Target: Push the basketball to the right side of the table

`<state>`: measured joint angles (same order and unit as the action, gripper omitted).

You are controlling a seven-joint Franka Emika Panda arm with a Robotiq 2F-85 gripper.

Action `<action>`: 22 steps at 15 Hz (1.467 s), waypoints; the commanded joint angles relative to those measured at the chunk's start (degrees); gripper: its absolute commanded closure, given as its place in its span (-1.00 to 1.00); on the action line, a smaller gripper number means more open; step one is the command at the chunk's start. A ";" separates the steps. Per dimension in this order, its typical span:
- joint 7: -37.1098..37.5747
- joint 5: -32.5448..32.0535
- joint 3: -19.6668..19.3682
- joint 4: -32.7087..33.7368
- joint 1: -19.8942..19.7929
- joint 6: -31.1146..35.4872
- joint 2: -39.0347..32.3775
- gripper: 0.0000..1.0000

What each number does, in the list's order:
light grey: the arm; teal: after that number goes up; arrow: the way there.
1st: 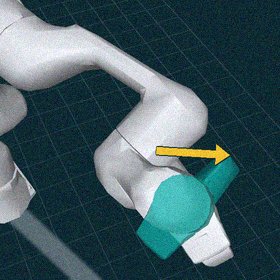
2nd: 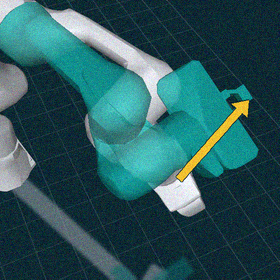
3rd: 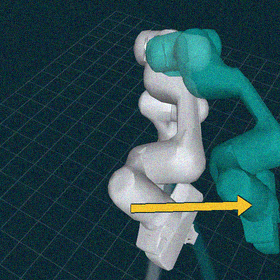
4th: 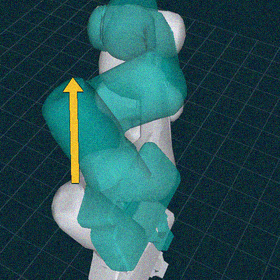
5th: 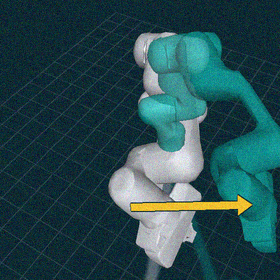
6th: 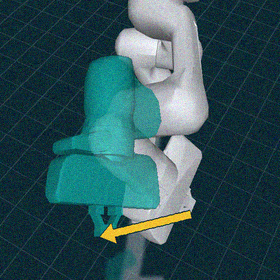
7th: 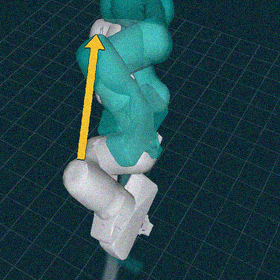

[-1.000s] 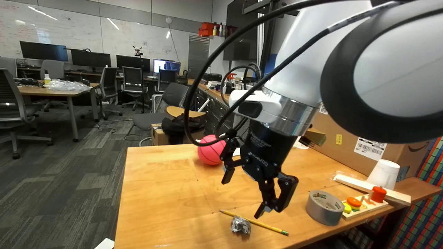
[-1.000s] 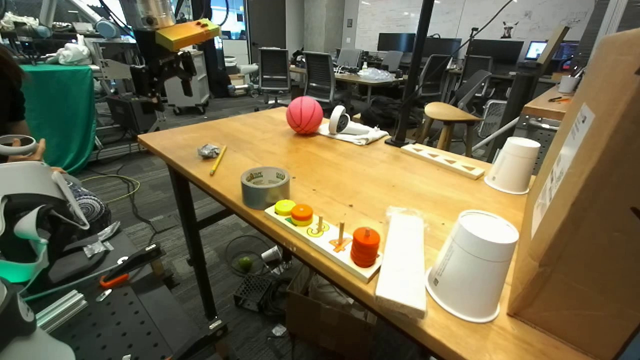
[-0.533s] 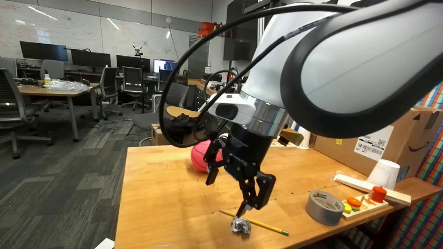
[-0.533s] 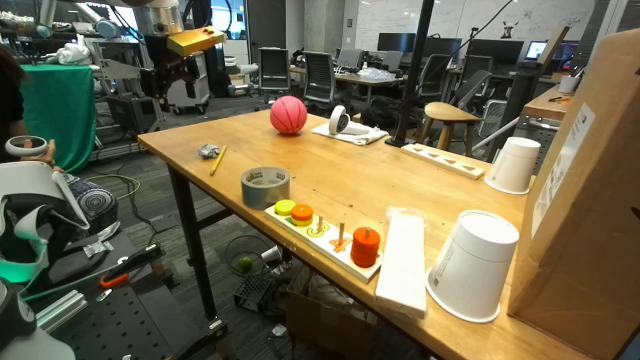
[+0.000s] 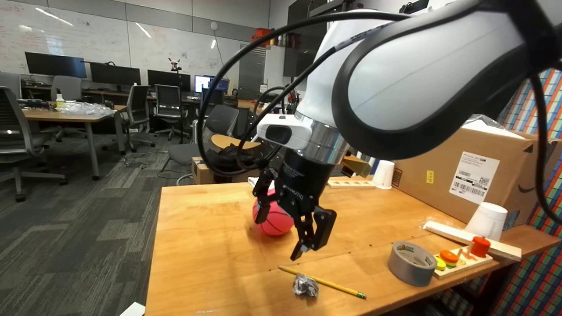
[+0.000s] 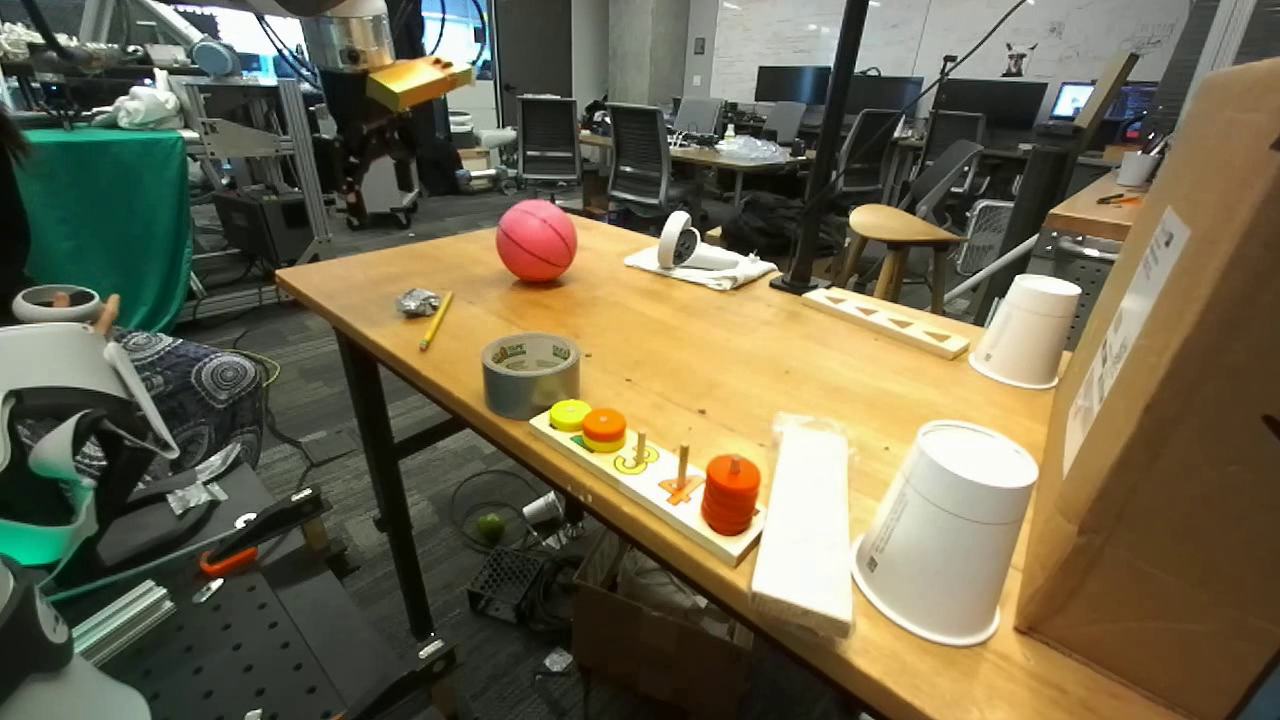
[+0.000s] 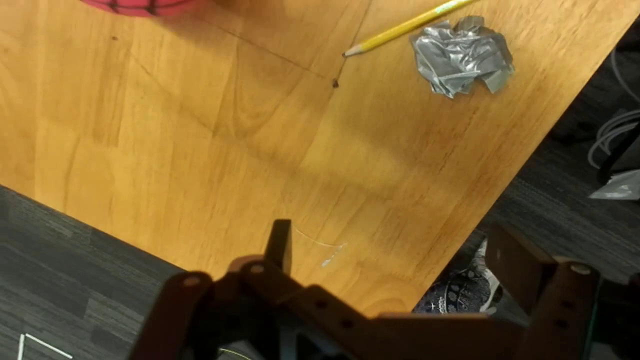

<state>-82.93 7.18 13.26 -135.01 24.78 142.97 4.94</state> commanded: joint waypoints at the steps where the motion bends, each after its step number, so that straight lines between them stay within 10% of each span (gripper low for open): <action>1: -0.38 -1.02 0.15 3.74 -3.42 -1.88 -2.12 -1.00; 22: 3.62 -7.11 1.80 41.60 -9.38 -15.09 -34.77 -1.00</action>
<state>-80.71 2.22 14.01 -100.04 15.83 131.06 -26.07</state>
